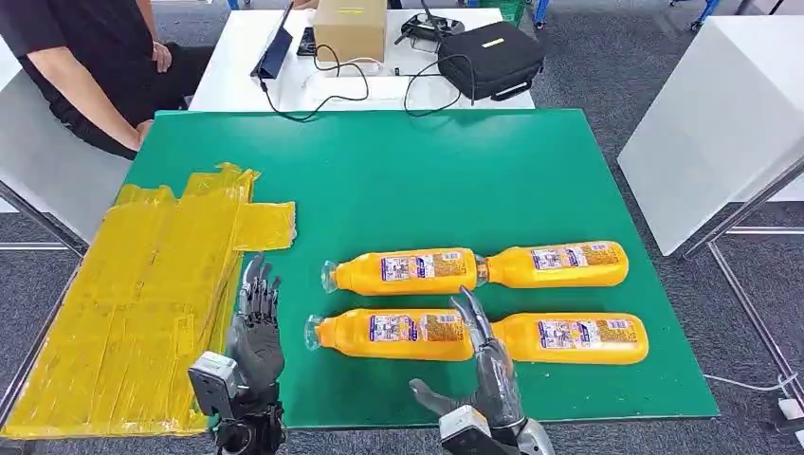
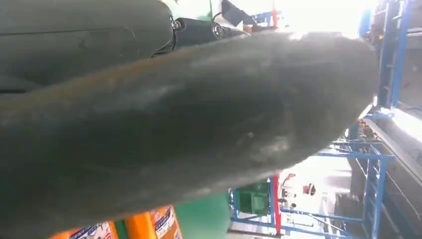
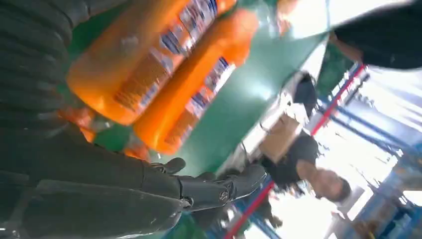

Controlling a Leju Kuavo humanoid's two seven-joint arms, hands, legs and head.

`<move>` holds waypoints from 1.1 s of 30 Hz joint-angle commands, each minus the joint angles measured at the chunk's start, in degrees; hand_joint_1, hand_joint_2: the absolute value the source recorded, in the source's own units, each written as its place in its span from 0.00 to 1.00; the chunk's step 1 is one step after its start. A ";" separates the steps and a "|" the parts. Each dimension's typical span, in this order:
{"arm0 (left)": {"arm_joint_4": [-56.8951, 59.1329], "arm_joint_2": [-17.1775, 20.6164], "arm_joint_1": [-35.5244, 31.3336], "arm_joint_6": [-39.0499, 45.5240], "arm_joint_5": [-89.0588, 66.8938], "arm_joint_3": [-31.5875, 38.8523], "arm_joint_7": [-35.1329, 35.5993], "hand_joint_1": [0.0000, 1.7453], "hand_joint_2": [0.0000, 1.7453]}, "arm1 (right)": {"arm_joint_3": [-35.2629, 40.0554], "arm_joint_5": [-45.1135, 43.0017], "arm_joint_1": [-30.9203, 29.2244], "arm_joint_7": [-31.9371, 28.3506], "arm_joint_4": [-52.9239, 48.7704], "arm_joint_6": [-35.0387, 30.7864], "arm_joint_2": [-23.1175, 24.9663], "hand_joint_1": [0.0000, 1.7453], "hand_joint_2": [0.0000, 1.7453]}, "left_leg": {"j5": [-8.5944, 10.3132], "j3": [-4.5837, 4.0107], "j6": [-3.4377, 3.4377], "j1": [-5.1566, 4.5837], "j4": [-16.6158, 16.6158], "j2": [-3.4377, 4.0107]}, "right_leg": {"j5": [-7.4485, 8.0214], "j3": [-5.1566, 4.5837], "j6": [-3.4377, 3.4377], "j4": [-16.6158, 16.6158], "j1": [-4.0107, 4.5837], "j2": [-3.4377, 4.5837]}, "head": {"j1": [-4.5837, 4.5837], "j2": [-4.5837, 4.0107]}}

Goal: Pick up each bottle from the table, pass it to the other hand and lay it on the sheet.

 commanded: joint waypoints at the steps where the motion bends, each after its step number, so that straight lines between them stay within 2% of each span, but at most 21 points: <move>1: 2.38 3.71 -1.06 -0.46 1.47 1.76 -0.66 0.00 0.00 | 1.30 0.82 -5.40 0.75 5.67 0.61 1.50 0.00 0.00 | -0.04 0.27 0.06 -0.01 -0.09 0.11 | 0.00 0.20 -0.14 -0.07 0.01 0.18 | 0.02 0.00; 4: 1.67 3.71 -0.43 -0.51 1.28 2.19 -0.66 0.00 0.00 | 2.95 3.45 -6.96 3.35 6.91 1.73 1.56 0.00 0.00 | -0.09 0.32 0.08 -0.02 -0.07 0.16 | -0.03 0.24 -0.16 -0.04 0.00 0.25 | 0.02 0.00; 5: 2.17 3.61 -0.73 -0.44 1.05 2.25 -0.66 0.00 0.00 | 3.23 4.16 -7.96 4.96 8.06 2.71 1.62 0.00 1.00 | -0.12 0.43 0.10 -0.03 -0.09 0.19 | -0.05 0.33 -0.20 -0.04 0.00 0.30 | 0.02 0.00; 9: 2.55 3.06 -1.65 0.35 0.03 1.59 -0.66 0.00 0.00 | 3.78 9.31 -10.50 8.57 9.97 1.46 1.39 0.00 1.00 | -0.04 0.33 0.11 -0.02 -0.08 0.04 | -0.05 0.30 -0.18 -0.04 0.00 0.14 | 0.02 0.00; 16: 2.55 3.06 -1.65 0.35 0.03 1.59 -0.66 0.00 0.00 | 3.78 9.31 -10.50 8.57 9.97 1.46 1.39 0.00 1.00 | 0.00 0.21 0.08 -0.01 -0.07 -0.01 | -0.03 0.22 -0.12 -0.06 0.01 0.05 | 0.02 0.00; 18: 3.19 2.21 -2.23 -0.36 -0.93 0.22 -0.66 0.00 0.00 | 4.47 15.63 -11.16 13.58 10.20 1.31 0.12 0.00 1.00 | -0.01 0.24 0.10 -0.01 -0.07 -0.02 | -0.04 0.26 -0.12 -0.06 0.01 0.04 | 0.02 0.00; 21: 6.53 0.95 -4.78 -0.38 -2.20 -1.36 -0.66 0.00 0.00 | 3.65 19.66 -12.50 17.37 11.85 1.85 -0.77 0.00 1.00 | 0.02 0.22 0.12 -0.01 -0.06 -0.14 | -0.03 0.28 -0.12 -0.07 0.01 -0.07 | 0.02 0.00; 24: 7.76 0.46 -5.92 -0.15 -2.74 -1.89 -0.66 0.00 0.00 | 3.26 21.40 -12.52 18.59 12.12 1.67 -1.07 0.00 1.00 | 0.04 0.22 0.11 -0.05 -0.08 -0.14 | -0.02 0.25 -0.10 -0.07 -0.03 -0.08 | 0.02 0.00; 29: 7.79 -0.07 -6.62 -0.61 -3.21 -2.28 -0.66 0.00 0.00 | 2.69 25.58 -12.59 23.35 12.25 5.43 -1.92 0.00 1.00 | -0.02 0.34 0.14 -0.04 -0.06 -0.18 | -0.05 0.40 -0.13 -0.06 -0.01 -0.08 | 0.02 0.00; 33: 7.87 -0.17 -6.64 -1.18 -3.23 -2.09 -0.66 0.00 0.00 | 2.54 26.99 -12.20 24.71 12.72 6.61 -2.21 0.00 1.00 | 0.02 0.22 0.10 -0.04 -0.06 -0.10 | 0.00 0.25 -0.07 -0.05 -0.02 -0.04 | 0.02 0.00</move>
